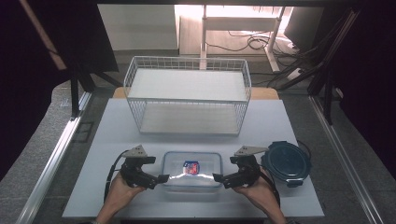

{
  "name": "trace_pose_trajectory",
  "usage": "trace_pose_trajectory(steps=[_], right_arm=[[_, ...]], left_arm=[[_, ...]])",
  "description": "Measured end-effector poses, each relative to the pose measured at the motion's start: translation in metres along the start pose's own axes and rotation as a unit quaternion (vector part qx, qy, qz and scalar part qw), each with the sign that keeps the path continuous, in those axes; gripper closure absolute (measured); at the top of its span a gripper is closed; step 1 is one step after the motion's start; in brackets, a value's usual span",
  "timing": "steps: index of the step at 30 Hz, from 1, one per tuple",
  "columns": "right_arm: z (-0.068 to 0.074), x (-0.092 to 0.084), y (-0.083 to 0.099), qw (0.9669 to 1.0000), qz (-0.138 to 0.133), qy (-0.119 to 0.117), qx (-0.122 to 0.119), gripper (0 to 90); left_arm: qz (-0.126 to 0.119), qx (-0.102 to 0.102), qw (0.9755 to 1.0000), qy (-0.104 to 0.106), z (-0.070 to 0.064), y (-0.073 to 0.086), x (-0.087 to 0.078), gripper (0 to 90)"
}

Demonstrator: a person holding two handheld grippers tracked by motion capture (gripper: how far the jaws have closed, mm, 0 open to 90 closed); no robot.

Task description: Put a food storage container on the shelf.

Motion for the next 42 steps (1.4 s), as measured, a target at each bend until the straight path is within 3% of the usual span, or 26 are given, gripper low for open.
trace_pose_trajectory(steps=[5,7,8,9,11,12,13,14,17,18,19,22,23,24,25,27,32,33,42], right_arm=[[-0.001,0.013,0.003,0.9991,0.029,-0.024,0.017,0.0],[-0.001,0.019,0.006,0.9977,0.039,-0.042,0.036,0.0],[-0.002,0.022,0.009,0.9957,0.042,-0.061,0.056,0.0],[-0.002,0.023,0.010,0.9949,0.046,-0.064,0.063,0.2],[-0.001,0.025,0.012,0.9931,0.051,-0.076,0.072,1.0],[0.001,0.028,0.015,0.9900,0.057,-0.093,0.089,0.9],[0.001,0.028,0.015,0.9900,0.057,-0.093,0.089,0.9],[0.002,0.027,0.015,0.9896,0.057,-0.093,0.094,3.4],[0.002,0.022,0.014,0.9902,0.055,-0.090,0.091,10.2],[0.002,0.018,0.014,0.9910,0.051,-0.087,0.087,13.9],[0.004,0.012,0.014,0.9915,0.044,-0.087,0.086,21.0],[0.004,0.003,0.015,0.9905,0.033,-0.093,0.096,32.4],[0.004,0.003,0.015,0.9905,0.033,-0.093,0.096,32.4],[0.004,0.001,0.015,0.9898,0.030,-0.095,0.102,35.9],[0.003,-0.005,0.015,0.9870,0.018,-0.103,0.122,43.7],[0.003,-0.008,0.016,0.9855,0.010,-0.105,0.132,47.2],[0.006,-0.014,0.014,0.9870,0.000,-0.096,0.129,52.5],[0.007,-0.016,0.013,0.9888,-0.006,-0.088,0.120,53.1],[0.010,-0.019,0.007,0.9940,-0.017,-0.063,0.089,52.5]], left_arm=[[0.017,-0.014,0.9994,0.028,0.003,0.004,0.015,0.0],[0.019,-0.043,0.9968,0.064,0.005,0.008,0.020,0.0],[0.026,-0.055,0.9941,0.090,0.004,0.011,0.023,0.0],[0.036,-0.061,0.9919,0.105,0.003,0.013,0.025,0.0],[0.037,-0.067,0.9915,0.105,0.002,0.013,0.025,0.0],[0.034,-0.069,0.9918,0.102,0.001,0.014,0.023,1.3],[0.034,-0.069,0.9918,0.102,0.001,0.014,0.023,3.0],[0.027,-0.063,0.9936,0.090,-0.001,0.014,0.018,5.4],[0.027,-0.063,0.9936,0.089,-0.003,0.016,0.012,10.6],[0.021,-0.071,0.9930,0.091,-0.003,0.018,0.008,13.8],[0.014,-0.088,0.9913,0.098,-0.001,0.019,0.003,23.5],[0.003,-0.091,0.9906,0.102,-0.002,0.020,-0.004,33.5],[0.003,-0.091,0.9906,0.102,-0.002,0.020,-0.004,36.0],[-0.003,-0.092,0.9906,0.101,-0.003,0.021,-0.007,36.0],[-0.007,-0.094,0.9907,0.099,-0.004,0.021,-0.008,40.9],[-0.018,-0.102,0.9899,0.097,-0.006,0.021,-0.011,44.0],[-0.035,-0.099,0.9901,0.093,-0.006,0.017,-0.015,51.9],[-0.038,-0.096,0.9907,0.089,-0.007,0.016,-0.016,52.5],[-0.042,-0.102,0.9908,0.078,-0.007,0.011,-0.016,52.6]])
Point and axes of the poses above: each handheld gripper's, and its own axes: x roughly forward along the jaws, y roughly out of its underside, z roughly to its left, the point moved 6 cm from there along x, roughly forward along the jaws, and after that the axes turned 5 degrees about -y, right-handed, at the moved point
